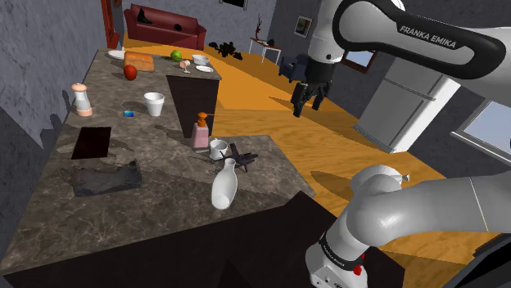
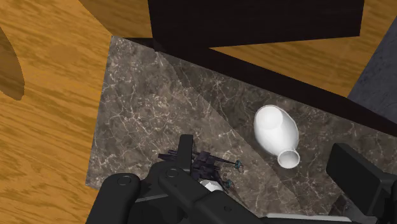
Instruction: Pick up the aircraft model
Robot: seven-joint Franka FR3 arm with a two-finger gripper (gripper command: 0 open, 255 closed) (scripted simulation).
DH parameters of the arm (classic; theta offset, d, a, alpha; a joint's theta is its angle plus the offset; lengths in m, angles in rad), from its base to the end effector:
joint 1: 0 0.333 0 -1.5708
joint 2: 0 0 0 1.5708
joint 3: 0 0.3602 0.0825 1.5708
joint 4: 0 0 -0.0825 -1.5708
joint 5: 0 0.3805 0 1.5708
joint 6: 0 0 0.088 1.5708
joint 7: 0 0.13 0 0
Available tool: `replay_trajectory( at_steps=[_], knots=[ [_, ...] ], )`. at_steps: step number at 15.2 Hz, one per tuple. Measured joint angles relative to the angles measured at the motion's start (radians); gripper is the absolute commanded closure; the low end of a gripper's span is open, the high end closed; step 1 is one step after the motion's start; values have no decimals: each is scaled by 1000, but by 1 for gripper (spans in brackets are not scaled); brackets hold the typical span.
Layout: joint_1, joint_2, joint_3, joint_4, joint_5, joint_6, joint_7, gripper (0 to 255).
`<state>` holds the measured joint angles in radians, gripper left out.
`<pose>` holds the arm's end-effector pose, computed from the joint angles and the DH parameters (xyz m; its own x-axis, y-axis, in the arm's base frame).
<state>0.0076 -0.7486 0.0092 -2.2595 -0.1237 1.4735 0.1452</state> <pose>0.2734 -0.0113 0.6261 0.9898 -0.1414 -0.0175 -0.1378 -0.9814 0.1333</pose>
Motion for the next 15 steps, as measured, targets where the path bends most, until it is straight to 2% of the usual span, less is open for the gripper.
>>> replay_trajectory(
  at_steps=[5,15],
  knots=[
    [-9,72,-10,-29,-9,81,12,0],
    [-37,396,-29,-15,-29,329,62,0]
  ],
)
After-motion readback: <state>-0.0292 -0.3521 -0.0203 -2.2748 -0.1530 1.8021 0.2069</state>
